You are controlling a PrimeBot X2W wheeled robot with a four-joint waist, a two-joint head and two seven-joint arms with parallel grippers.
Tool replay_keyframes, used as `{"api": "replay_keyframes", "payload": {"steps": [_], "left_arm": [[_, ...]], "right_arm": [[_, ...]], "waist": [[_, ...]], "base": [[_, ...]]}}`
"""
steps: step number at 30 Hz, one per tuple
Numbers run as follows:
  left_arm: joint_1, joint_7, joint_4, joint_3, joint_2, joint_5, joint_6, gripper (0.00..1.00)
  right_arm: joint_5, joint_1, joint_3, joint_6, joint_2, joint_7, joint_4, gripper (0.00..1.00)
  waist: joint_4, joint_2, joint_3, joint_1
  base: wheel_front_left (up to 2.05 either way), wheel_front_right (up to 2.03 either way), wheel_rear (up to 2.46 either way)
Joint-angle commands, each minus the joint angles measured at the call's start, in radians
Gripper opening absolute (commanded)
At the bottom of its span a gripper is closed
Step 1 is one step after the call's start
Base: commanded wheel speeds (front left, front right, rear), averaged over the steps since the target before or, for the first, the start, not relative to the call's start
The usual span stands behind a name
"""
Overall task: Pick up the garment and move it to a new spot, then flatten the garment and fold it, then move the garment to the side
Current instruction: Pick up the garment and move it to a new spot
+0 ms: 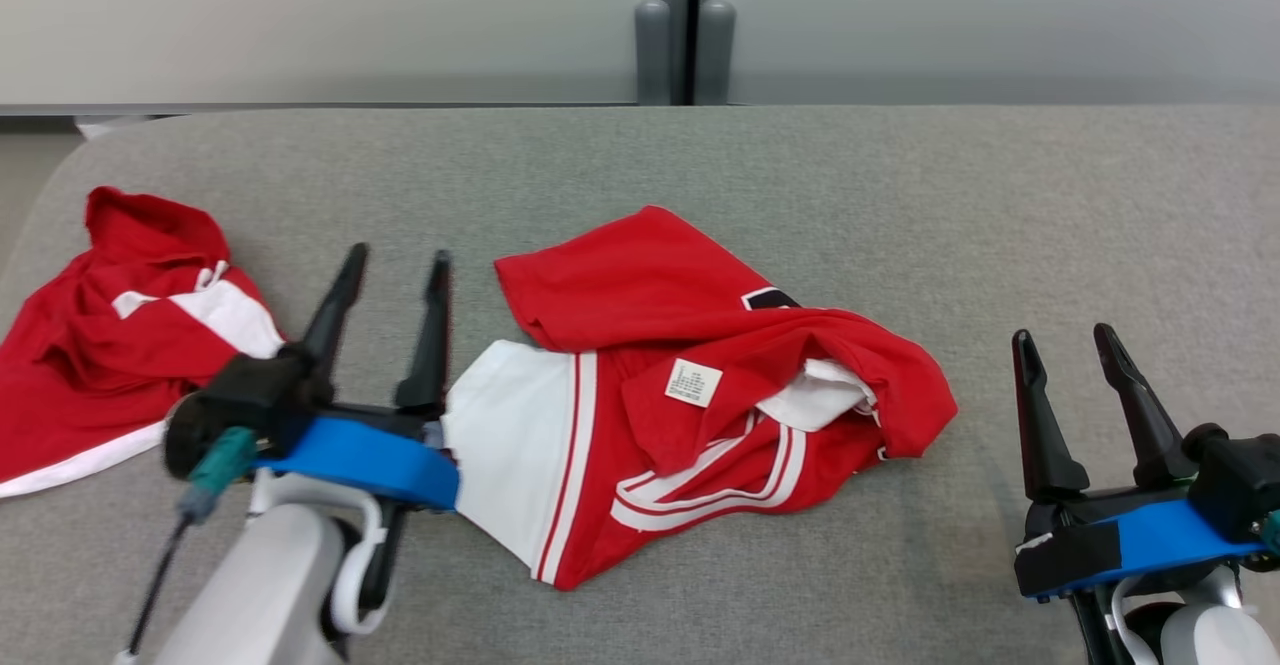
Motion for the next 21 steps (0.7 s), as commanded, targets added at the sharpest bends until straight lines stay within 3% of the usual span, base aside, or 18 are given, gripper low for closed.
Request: {"api": "replay_keyframes", "payload": {"steps": [1, 5, 13, 21], "left_arm": [[0.024, -0.006, -0.016, 0.033, 0.017, -0.004, 0.009, 1.0], [0.089, -0.006, -0.047, 0.094, 0.059, -0.001, 0.003, 1.0], [0.169, -0.006, -0.066, 0.111, 0.1, 0.033, -0.026, 1.0], [0.241, -0.006, -0.045, 0.098, 0.094, 0.061, -0.055, 1.0]], "right_arm": [[-0.004, 0.01, -0.005, 0.0, -0.001, 0.005, -0.006, 1.0], [-0.003, 0.026, -0.005, 0.0, -0.001, 0.015, -0.007, 1.0], [-0.012, 0.074, -0.011, 0.0, -0.001, 0.037, -0.013, 1.0], [-0.008, 0.139, -0.024, 0.0, -0.001, 0.064, -0.029, 1.0]], "waist": [[0.014, 0.0, -0.005, 0.0], [0.03, 0.0, -0.029, 0.0], [0.026, 0.0, -0.088, 0.0], [0.02, 0.0, -0.151, 0.0]], "base": [[0.0, 0.0, 0.0], [0.0, 0.0, 0.0], [0.0, 0.0, 0.0], [0.0, 0.0, 0.0]]}}
